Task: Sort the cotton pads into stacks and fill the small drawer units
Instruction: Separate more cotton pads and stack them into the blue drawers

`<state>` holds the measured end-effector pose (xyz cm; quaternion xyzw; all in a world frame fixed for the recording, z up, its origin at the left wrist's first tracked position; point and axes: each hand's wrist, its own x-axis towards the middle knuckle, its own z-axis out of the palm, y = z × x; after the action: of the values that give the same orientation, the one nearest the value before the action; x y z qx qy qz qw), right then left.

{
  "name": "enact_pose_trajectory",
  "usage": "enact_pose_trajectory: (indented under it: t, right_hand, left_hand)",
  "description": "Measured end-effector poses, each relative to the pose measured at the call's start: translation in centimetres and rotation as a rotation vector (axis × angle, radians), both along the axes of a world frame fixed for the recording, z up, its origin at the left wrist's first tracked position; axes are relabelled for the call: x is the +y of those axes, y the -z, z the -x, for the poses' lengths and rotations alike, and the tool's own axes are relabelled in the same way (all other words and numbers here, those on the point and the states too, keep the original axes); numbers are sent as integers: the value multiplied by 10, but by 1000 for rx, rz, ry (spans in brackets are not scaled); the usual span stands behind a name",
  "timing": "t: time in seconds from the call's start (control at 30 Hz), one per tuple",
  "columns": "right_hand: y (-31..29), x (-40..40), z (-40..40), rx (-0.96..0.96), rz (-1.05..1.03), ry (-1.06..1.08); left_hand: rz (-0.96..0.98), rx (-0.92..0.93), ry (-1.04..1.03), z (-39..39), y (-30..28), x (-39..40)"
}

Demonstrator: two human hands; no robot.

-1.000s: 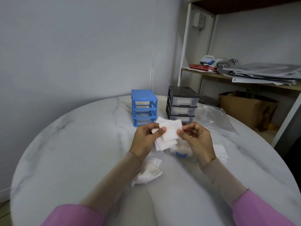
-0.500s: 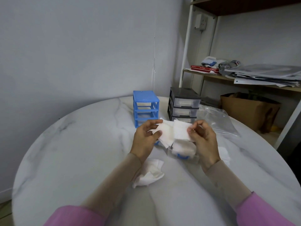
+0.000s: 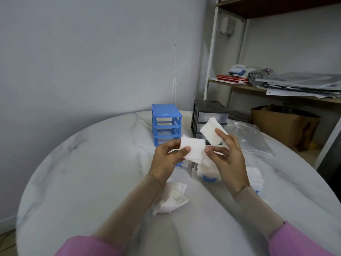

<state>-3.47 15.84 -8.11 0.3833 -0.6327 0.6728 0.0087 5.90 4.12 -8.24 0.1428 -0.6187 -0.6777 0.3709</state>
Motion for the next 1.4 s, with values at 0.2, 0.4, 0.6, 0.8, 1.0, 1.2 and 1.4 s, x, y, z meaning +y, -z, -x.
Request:
enact_pose_trajectory:
  t: [0.2,0.4,0.6,0.8,1.0,1.2,1.4]
  right_hand:
    - [0,-2,-1,-36,80,-37]
    - [0,-2,0,-21,125,-39]
    - [-1,-1,6,-60,142,29]
    - [-3,1,7,-90,167,62]
    - [-7,3,4,-88,168,76]
    - [-8,3,4,-187,168,18]
    - [-3,-1,4,-206,132,-11]
  left_hand:
    - [-39,-12,68,0,-1,3]
    - [-35,-18,53,-2,-2,3]
    - [-138,-4,120,-2,-4,6]
    - [-134,-3,148,-4,-2,4]
    - [-134,-18,47,-3,-2,2]
    - [-198,5,-31,-3,1,-6]
    - [-181,-17,65,-2,0,2]
